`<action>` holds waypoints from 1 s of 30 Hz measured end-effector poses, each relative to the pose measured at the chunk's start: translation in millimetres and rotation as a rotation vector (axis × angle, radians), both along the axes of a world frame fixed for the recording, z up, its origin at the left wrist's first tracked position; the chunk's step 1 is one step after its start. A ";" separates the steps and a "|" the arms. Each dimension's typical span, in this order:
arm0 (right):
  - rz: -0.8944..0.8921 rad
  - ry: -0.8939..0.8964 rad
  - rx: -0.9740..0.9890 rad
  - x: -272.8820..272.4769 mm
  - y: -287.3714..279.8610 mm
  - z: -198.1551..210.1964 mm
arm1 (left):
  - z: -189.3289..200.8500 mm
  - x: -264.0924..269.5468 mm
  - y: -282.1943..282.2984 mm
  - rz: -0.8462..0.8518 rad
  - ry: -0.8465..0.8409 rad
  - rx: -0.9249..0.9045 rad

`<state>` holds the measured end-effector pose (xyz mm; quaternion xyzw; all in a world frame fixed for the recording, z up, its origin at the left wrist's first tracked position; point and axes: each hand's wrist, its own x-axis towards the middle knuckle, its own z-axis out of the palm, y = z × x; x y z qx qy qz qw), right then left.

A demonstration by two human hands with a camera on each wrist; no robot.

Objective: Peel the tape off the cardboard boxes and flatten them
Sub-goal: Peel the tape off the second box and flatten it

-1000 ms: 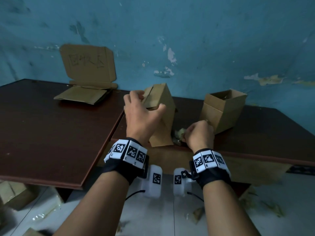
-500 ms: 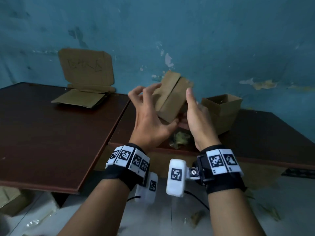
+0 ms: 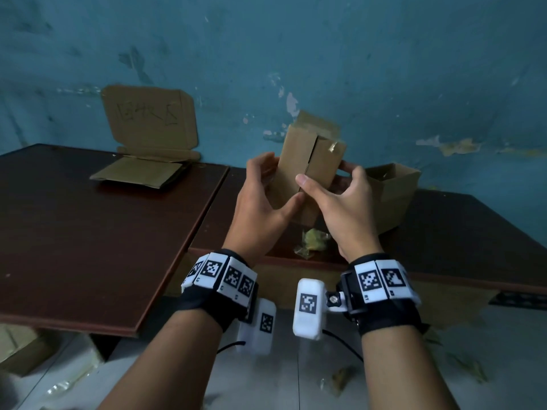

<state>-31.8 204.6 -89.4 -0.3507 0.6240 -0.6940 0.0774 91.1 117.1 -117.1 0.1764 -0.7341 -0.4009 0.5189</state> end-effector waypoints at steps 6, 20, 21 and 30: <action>-0.004 0.074 0.050 -1.8 2.9 -0.4 | 1.6 2.8 0.2 0.023 -0.001 0.046; 0.003 0.139 0.248 -1.3 11.0 -1.5 | 3.3 6.9 6.8 -0.038 -0.077 0.125; 0.007 0.127 0.256 -0.4 10.7 -1.9 | 3.4 7.1 7.3 -0.045 -0.087 0.120; -0.069 0.172 0.291 -6.4 13.3 0.9 | 5.4 11.0 7.6 -0.066 -0.116 0.076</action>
